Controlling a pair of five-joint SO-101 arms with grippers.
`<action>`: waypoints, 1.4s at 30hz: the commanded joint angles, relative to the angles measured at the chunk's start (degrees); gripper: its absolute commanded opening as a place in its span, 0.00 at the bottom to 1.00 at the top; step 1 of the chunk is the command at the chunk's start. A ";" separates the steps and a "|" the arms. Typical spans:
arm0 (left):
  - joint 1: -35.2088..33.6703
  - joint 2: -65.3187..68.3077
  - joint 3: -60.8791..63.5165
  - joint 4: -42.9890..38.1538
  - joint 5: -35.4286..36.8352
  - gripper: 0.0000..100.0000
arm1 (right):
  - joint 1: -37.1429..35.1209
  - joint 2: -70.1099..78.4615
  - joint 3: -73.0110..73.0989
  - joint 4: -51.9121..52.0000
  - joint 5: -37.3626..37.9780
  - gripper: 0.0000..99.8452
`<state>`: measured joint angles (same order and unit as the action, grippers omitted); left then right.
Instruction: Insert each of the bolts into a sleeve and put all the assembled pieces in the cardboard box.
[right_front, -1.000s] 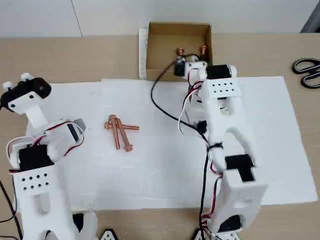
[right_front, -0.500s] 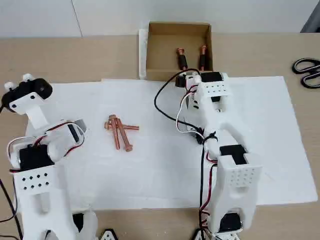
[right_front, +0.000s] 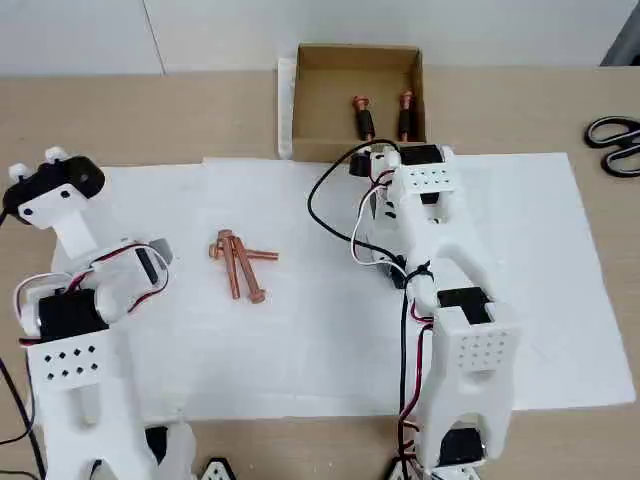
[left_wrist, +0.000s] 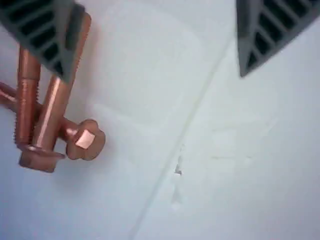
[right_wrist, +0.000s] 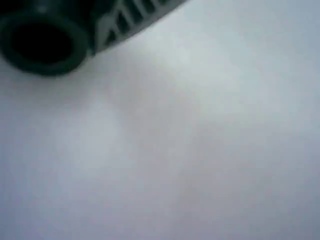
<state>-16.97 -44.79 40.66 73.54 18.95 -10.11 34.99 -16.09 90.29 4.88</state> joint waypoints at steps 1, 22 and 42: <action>0.09 -1.14 -0.22 -1.05 -0.35 0.21 | -0.13 2.51 -0.09 -0.92 -0.53 0.11; 11.87 5.19 -8.84 2.20 -12.04 0.20 | 0.40 -31.87 -1.49 8.22 4.40 0.00; 16.53 54.15 -34.59 11.87 10.90 0.20 | 7.69 -31.87 -1.49 8.92 1.76 0.00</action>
<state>-0.62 8.57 8.75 85.49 28.97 -2.90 6.59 -16.97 98.11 7.43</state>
